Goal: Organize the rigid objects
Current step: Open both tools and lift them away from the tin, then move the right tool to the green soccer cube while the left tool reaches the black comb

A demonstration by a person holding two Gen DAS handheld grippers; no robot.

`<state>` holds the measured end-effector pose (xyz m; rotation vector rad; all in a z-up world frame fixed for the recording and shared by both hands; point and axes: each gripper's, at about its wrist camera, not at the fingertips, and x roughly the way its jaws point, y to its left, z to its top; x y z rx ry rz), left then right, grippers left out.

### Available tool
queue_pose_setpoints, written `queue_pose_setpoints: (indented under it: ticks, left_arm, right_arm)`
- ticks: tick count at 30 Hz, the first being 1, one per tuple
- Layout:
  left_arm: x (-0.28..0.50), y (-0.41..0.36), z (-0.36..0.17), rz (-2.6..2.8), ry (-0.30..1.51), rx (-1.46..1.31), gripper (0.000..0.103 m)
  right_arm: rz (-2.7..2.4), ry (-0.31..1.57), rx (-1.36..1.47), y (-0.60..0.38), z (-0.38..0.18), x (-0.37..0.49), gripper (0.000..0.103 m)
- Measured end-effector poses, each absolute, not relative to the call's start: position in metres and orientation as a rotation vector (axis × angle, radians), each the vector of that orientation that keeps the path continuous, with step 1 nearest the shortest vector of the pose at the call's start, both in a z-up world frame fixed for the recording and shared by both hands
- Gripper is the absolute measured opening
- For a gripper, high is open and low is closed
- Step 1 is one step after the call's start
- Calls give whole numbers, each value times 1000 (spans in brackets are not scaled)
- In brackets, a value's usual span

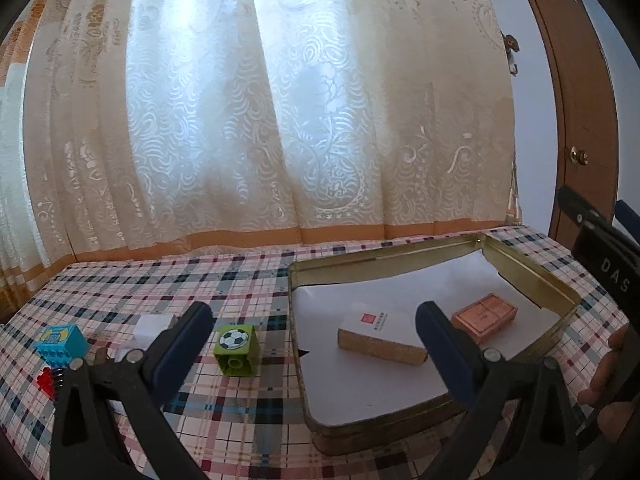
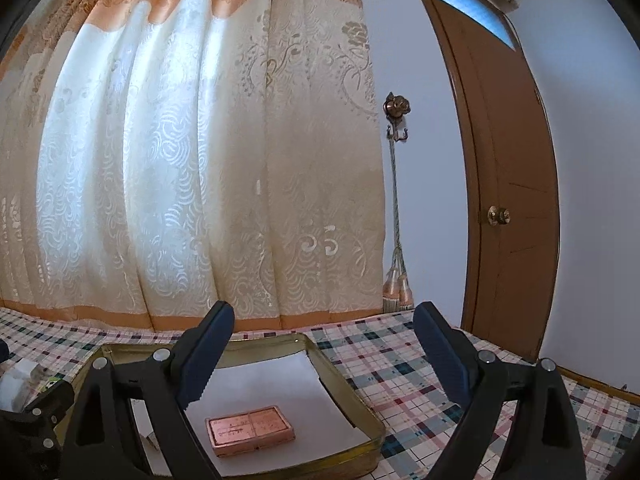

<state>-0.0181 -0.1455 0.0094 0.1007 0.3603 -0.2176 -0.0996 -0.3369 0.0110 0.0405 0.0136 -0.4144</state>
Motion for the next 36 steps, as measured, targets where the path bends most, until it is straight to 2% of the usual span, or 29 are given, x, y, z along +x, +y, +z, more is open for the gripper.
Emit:
queue_pose_setpoints:
  ticks: [7,10,24,36]
  left_arm:
    - [-28,-145,13,-221,302,103,103]
    - [-29,-143,15,-212,293,95,103]
    - [-33,-127,12,-229,331,27,103]
    - [-23,-57,4,-110,416,-196,103]
  right_arm:
    - [-382,-4,37,-333,12,-102,93]
    - [-396,-2,39,-332,12,-103,100]
    - [-281,106,256,-349,0,-99,100]
    - [-199,233,152,-303,-4,-86,100]
